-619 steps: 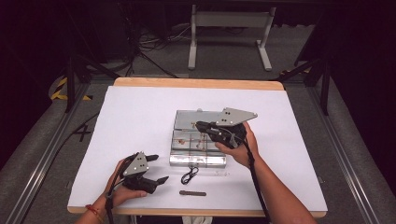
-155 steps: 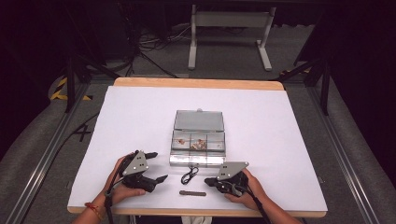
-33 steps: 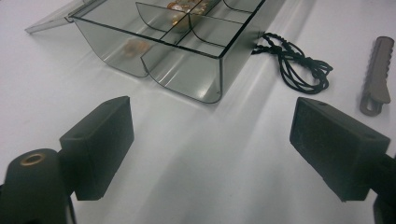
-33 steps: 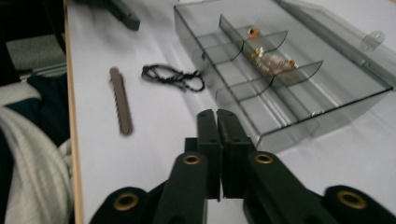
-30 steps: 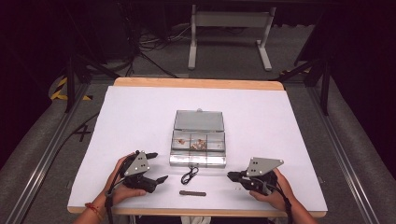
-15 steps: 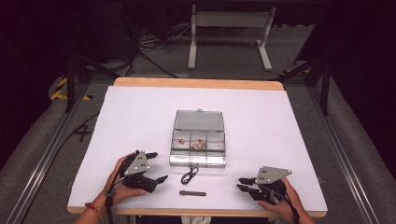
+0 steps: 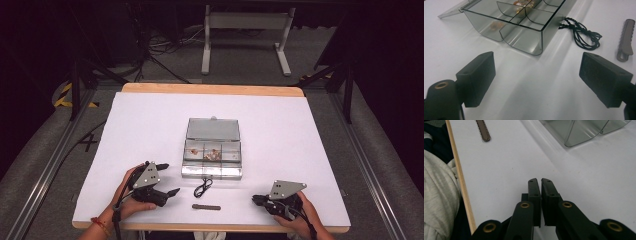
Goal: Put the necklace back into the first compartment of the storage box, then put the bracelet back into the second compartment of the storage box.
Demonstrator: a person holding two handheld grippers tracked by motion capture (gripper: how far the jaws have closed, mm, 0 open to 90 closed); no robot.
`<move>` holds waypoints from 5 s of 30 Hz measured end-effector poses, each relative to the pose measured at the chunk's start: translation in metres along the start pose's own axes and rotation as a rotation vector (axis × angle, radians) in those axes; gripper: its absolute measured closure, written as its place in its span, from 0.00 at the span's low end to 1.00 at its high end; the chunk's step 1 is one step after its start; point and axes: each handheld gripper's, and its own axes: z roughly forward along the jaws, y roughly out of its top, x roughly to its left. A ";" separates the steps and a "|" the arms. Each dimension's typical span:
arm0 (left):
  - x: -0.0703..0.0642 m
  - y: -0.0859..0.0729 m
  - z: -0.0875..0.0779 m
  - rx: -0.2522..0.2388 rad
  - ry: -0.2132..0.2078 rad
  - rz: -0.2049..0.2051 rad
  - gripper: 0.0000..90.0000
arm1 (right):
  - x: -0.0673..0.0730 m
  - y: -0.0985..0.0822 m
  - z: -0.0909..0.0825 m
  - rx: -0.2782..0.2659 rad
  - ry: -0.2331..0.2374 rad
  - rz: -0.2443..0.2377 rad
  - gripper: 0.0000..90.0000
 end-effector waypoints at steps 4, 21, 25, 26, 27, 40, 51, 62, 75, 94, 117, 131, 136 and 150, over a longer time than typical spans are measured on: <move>0.001 0.000 0.000 0.000 -0.004 -0.009 0.16 | 0.001 0.001 -0.001 -0.007 -0.007 -0.003 0.96; 0.001 0.000 0.000 -0.001 0.001 -0.005 0.16 | -0.002 0.029 -0.011 -0.118 -0.032 -0.037 0.96; 0.000 0.000 0.000 0.001 0.003 -0.005 0.16 | -0.004 0.041 -0.009 -0.130 -0.035 -0.053 0.96; 0.000 0.000 0.000 0.001 0.003 -0.005 0.16 | -0.004 0.041 -0.009 -0.130 -0.035 -0.053 0.96; 0.001 0.000 0.000 0.002 0.002 -0.005 0.16 | -0.005 0.045 -0.007 -0.135 -0.038 -0.059 0.96; 0.000 0.000 0.000 0.005 0.002 -0.004 0.16 | -0.029 0.084 0.007 -0.171 -0.068 -0.078 0.96; 0.001 0.000 0.001 0.007 0.000 -0.005 0.16 | -0.048 0.099 0.034 -0.130 -0.091 -0.069 0.96; 0.001 0.000 0.001 0.006 -0.004 -0.006 0.16 | -0.065 0.102 0.052 -0.093 -0.112 -0.038 0.96; 0.001 0.001 0.002 0.014 -0.004 -0.007 0.16 | -0.072 0.100 0.058 -0.092 -0.122 -0.022 0.96; 0.000 0.001 0.003 0.029 0.001 -0.006 0.15 | -0.074 0.094 0.068 -0.050 -0.119 -0.010 0.96; 0.001 0.001 0.003 0.031 0.000 -0.006 0.16 | -0.075 0.090 0.062 -0.091 -0.101 0.016 0.90; 0.003 0.001 0.002 0.020 -0.019 -0.018 0.16 | -0.074 0.086 0.029 -0.169 -0.106 0.033 0.81; 0.002 0.001 0.003 0.027 -0.011 -0.008 0.16 | -0.071 0.080 0.018 -0.170 -0.130 0.029 0.75; -0.001 0.002 0.004 0.043 0.018 0.008 0.20 | -0.072 0.040 -0.003 -0.159 -0.176 0.071 0.60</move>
